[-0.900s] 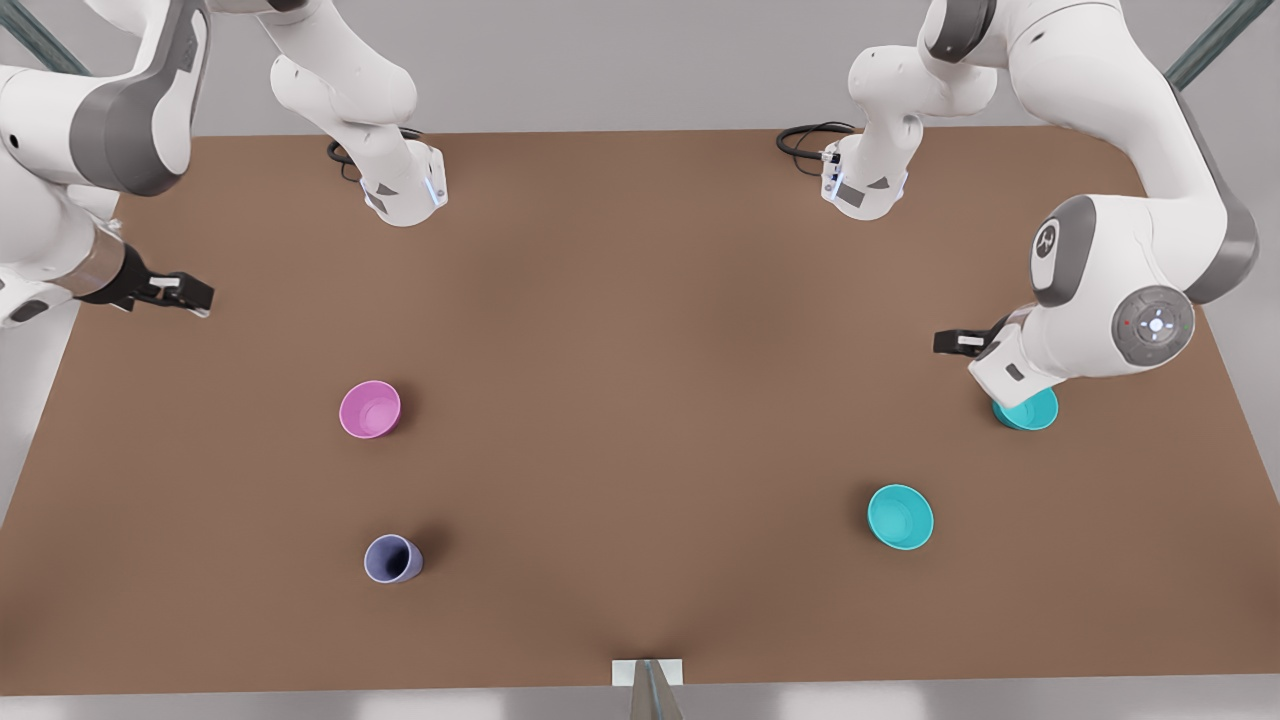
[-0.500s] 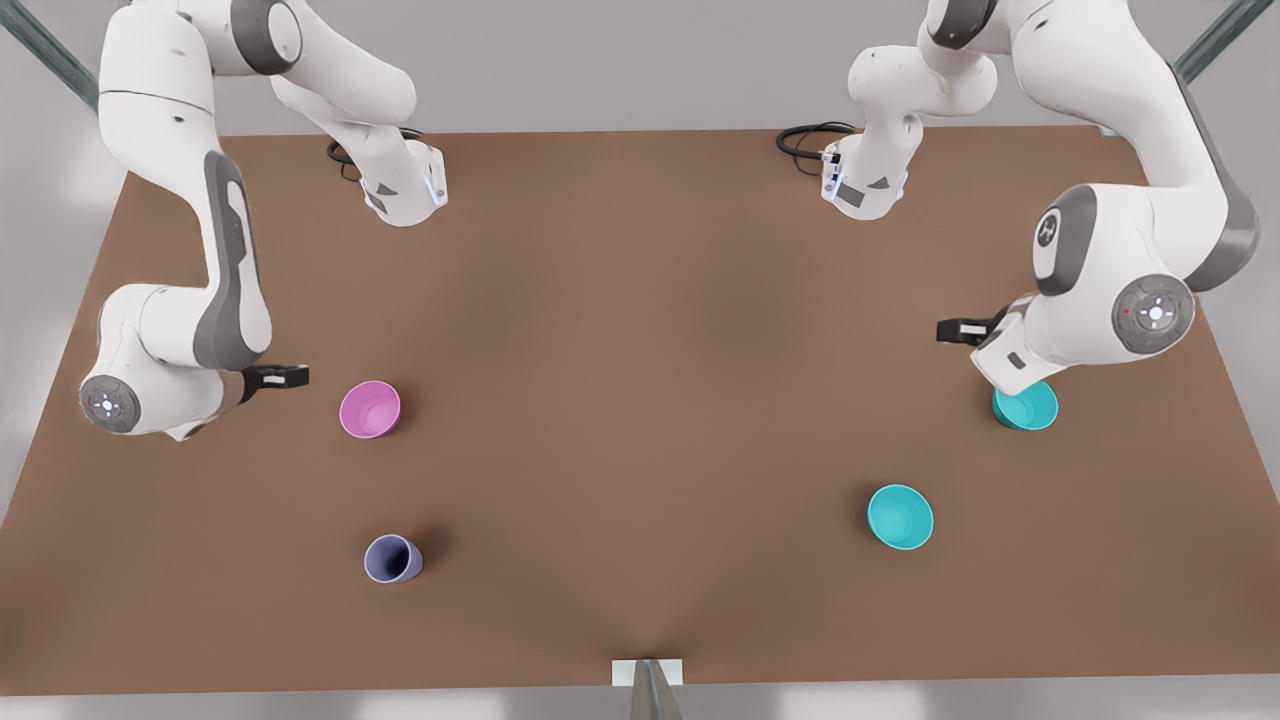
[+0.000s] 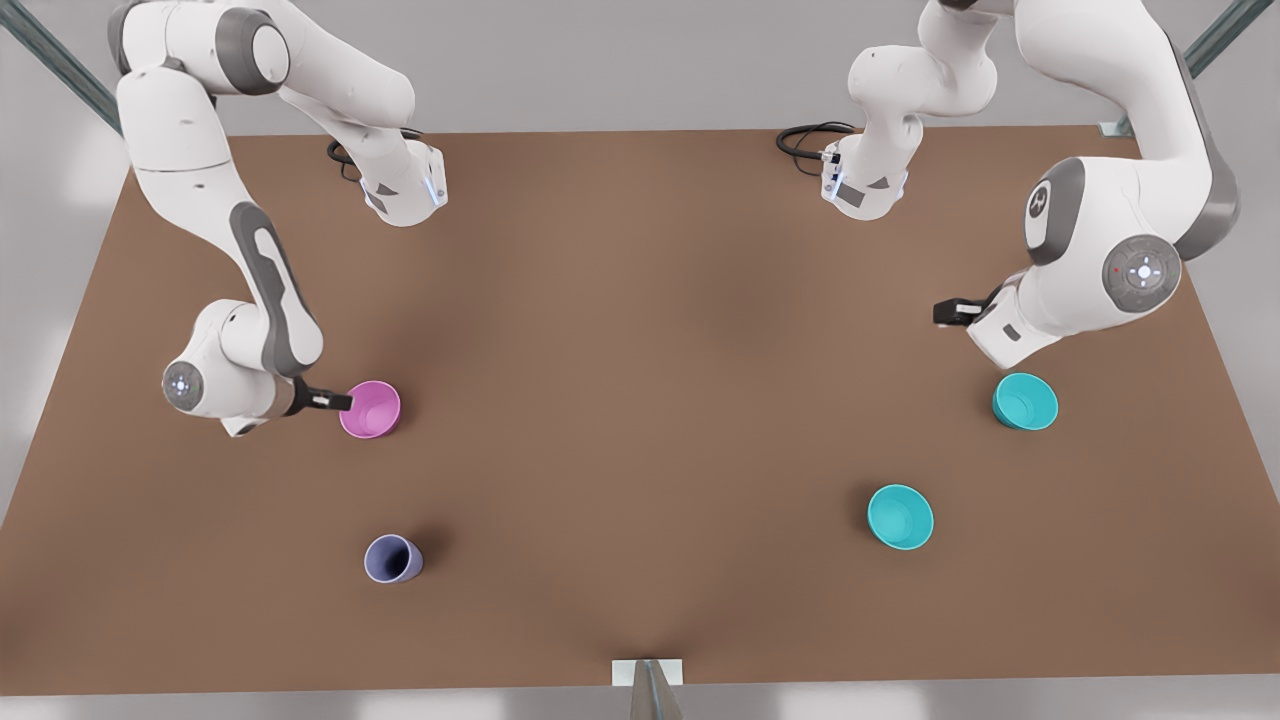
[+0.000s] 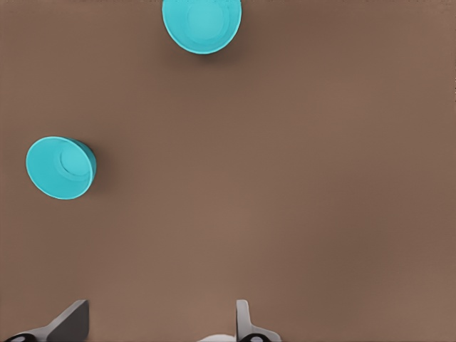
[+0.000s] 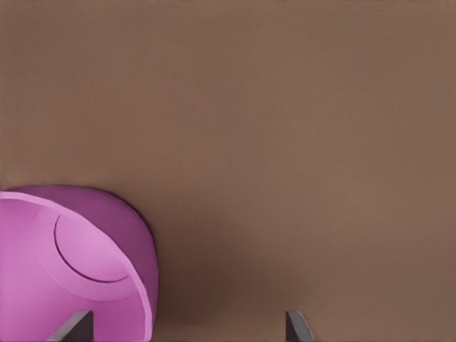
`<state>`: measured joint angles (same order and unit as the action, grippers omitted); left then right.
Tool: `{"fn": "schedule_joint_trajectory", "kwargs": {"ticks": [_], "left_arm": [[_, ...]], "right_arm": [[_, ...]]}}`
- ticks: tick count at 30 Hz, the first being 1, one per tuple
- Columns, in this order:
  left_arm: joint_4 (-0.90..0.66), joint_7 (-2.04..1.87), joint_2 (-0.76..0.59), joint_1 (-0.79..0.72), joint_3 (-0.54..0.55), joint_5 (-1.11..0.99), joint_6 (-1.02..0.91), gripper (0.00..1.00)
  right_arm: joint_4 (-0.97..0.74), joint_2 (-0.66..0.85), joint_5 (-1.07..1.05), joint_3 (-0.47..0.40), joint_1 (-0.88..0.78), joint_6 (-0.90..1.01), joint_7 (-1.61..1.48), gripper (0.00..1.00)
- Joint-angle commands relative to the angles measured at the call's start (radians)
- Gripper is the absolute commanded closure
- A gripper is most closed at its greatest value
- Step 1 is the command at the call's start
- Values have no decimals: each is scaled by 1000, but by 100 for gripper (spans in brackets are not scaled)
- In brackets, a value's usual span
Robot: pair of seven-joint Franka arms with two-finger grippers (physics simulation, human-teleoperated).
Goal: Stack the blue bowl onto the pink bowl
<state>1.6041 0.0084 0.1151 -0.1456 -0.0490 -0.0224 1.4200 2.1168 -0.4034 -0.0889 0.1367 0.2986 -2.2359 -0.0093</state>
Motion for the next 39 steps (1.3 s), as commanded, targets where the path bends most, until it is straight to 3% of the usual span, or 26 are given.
{"fn": "schedule_joint_trajectory", "kwargs": {"ticks": [1,8,12,16,19,22,26,27,32,36,39], "left_arm": [[2,1,-3,-2,0,-1,53,0],[5,1,5,-2,0,-1,56,0],[5,1,5,0,0,-1,57,0],[5,1,0,0,0,-1,50,0],[11,-1,-2,-2,0,-1,50,0],[11,1,2,-2,1,-1,51,0],[11,1,5,0,3,-1,54,0],[11,1,5,-2,3,-1,54,0],[11,-1,5,-2,3,-1,51,0],[11,-1,0,-2,3,-1,46,0],[11,1,3,-2,4,-1,37,0]], "right_arm": [[12,-3,-37,1,-1,-119,0,0],[14,-46,-54,23,-9,-131,-1,0],[12,-52,-54,27,-10,-131,-1,51],[6,-52,-54,29,-10,-125,-20,79],[-3,-35,-54,37,-9,-105,-75,79],[-15,67,-124,124,-10,1,-66,79],[-124,84,-275,371,-15,21,99,79],[-201,42,-293,390,-99,13,247,79],[-613,-307,-293,376,-461,-174,776,79],[-929,-554,-290,186,-739,-189,870,79],[-976,-611,-288,132,-794,-189,870,79]]}}
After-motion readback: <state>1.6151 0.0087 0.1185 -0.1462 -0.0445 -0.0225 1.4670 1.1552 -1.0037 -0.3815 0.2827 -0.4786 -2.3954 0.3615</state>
